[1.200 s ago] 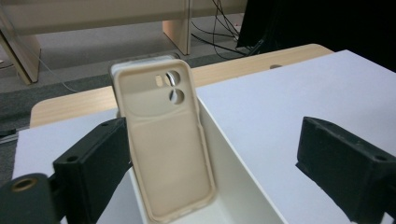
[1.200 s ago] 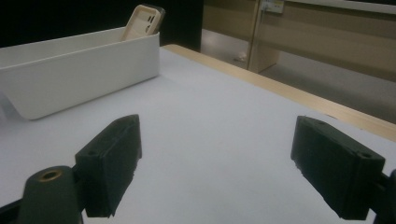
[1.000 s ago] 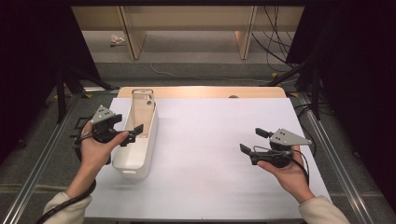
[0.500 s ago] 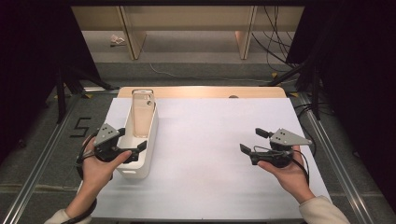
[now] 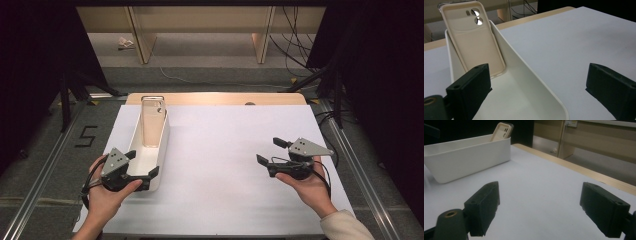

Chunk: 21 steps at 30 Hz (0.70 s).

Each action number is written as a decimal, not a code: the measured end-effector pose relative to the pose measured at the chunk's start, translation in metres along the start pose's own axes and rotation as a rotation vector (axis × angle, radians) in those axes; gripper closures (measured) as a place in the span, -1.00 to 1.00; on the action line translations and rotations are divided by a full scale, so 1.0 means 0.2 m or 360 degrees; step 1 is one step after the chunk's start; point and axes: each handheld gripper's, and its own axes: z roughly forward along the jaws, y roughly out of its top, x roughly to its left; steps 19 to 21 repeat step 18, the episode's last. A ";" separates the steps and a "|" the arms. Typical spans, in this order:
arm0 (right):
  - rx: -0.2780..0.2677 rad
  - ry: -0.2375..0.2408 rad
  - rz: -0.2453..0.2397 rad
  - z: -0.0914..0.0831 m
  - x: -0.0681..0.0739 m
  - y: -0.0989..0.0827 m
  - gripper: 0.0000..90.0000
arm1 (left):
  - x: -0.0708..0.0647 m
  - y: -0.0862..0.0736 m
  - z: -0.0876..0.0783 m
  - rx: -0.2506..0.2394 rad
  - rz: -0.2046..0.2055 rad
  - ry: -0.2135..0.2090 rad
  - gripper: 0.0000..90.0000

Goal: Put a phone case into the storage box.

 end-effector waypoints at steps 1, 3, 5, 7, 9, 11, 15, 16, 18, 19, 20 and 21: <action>0.0000 0.0002 0.0004 0.00 0.00 0.00 -0.61 | 0.00 -0.01 0.00 0.0004 0.0007 0.0002 -0.89; 0.0003 0.0003 0.0004 0.00 0.00 0.00 -0.61 | -0.01 -0.02 0.00 0.0014 0.0020 -0.0002 -0.89; 0.0002 0.0004 -0.0001 0.00 0.00 0.00 -0.61 | -0.01 -0.02 0.00 0.0017 0.0027 -0.0001 -0.88; 0.0000 0.0004 -0.0010 0.00 0.00 0.00 -0.61 | -0.01 -0.03 0.01 0.0019 0.0033 0.0000 -0.88; 0.0000 0.0007 -0.0002 0.01 0.00 0.00 -0.61 | -0.01 -0.03 0.01 0.0019 0.0031 0.0003 -0.88; 0.0001 0.0007 -0.0002 0.01 0.01 0.00 -0.61 | -0.01 -0.03 0.01 0.0017 0.0028 0.0001 -0.88; 0.0006 0.0009 -0.0007 0.01 0.01 0.00 -0.61 | 0.00 -0.03 0.01 0.0020 0.0028 0.0001 -0.88; 0.0004 0.0008 -0.0003 0.01 0.01 0.00 -0.61 | 0.00 -0.03 0.01 0.0020 0.0029 0.0002 -0.88; -0.0002 0.0006 -0.0004 0.01 0.01 0.00 -0.61 | -0.01 -0.03 0.01 0.0021 0.0037 0.0003 -0.89; -0.0002 0.0006 -0.0004 0.01 0.01 0.00 -0.61 | -0.01 -0.03 0.01 0.0021 0.0037 0.0003 -0.89; -0.0002 0.0006 -0.0004 0.01 0.01 0.00 -0.61 | -0.01 -0.03 0.01 0.0021 0.0037 0.0003 -0.89; -0.0002 0.0006 -0.0004 0.01 0.01 0.00 -0.61 | -0.01 -0.03 0.01 0.0021 0.0037 0.0003 -0.89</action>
